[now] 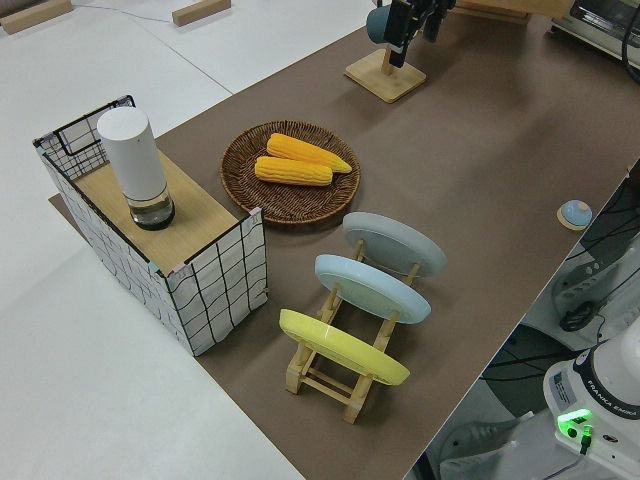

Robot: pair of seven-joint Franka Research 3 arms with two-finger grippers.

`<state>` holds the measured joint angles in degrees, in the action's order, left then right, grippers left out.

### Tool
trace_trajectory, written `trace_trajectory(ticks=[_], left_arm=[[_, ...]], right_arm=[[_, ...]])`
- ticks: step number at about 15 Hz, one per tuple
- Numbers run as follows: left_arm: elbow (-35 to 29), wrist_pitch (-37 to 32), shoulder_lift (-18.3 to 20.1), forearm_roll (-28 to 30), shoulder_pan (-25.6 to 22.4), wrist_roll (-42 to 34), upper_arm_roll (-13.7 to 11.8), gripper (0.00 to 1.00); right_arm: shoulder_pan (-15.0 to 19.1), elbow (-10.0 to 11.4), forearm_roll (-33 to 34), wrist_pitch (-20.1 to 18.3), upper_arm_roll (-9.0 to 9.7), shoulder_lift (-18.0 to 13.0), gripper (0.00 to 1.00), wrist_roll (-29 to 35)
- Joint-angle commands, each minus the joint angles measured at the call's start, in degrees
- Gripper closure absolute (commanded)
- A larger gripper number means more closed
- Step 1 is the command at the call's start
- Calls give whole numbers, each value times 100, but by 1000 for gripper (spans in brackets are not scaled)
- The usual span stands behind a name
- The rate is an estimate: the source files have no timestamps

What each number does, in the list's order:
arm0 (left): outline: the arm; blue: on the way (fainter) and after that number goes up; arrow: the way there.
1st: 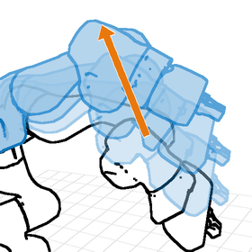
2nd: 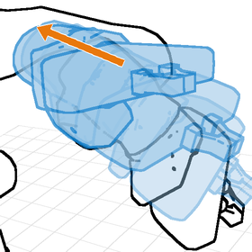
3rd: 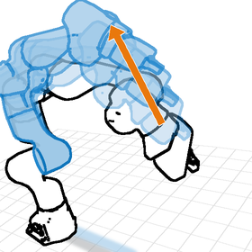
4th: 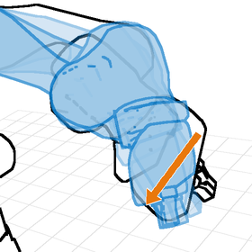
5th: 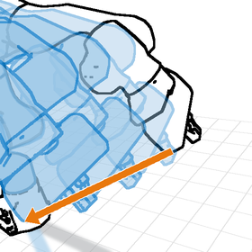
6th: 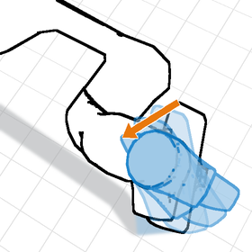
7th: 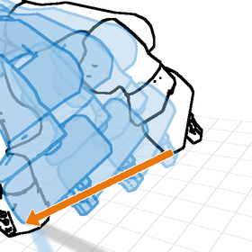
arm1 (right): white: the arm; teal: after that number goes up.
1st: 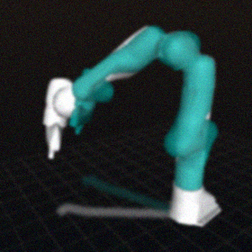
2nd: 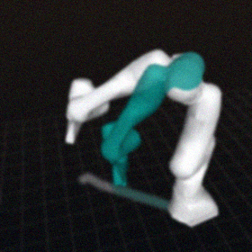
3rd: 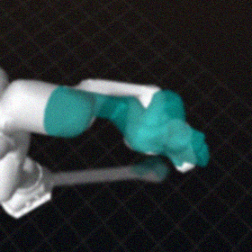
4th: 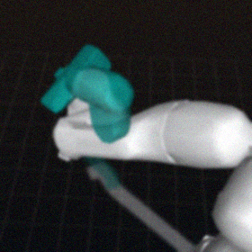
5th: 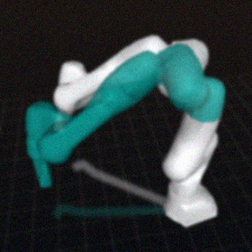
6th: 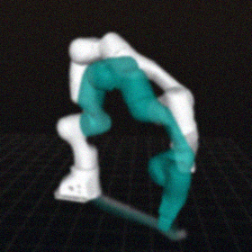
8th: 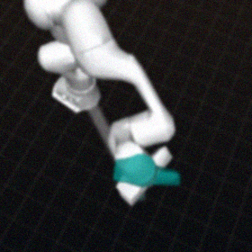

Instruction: Slide drawer open with right arm

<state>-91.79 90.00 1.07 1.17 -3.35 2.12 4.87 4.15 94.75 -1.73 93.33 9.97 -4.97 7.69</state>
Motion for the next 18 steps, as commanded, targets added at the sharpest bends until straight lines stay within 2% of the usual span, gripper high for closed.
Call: trace_trajectory(ticks=[1,9,18], left_arm=[[4,-27,51,-73,36,-28,-21,2],[4,-27,51,-73,27,-36,-12,5],[4,-27,51,-73,27,-28,-21,2]], right_arm=[[165,201,-302,45,-100,-162,9,-242],[85,237,-205,45,-127,-162,9,-242],[59,228,-196,-122,-136,-162,9,-242]])
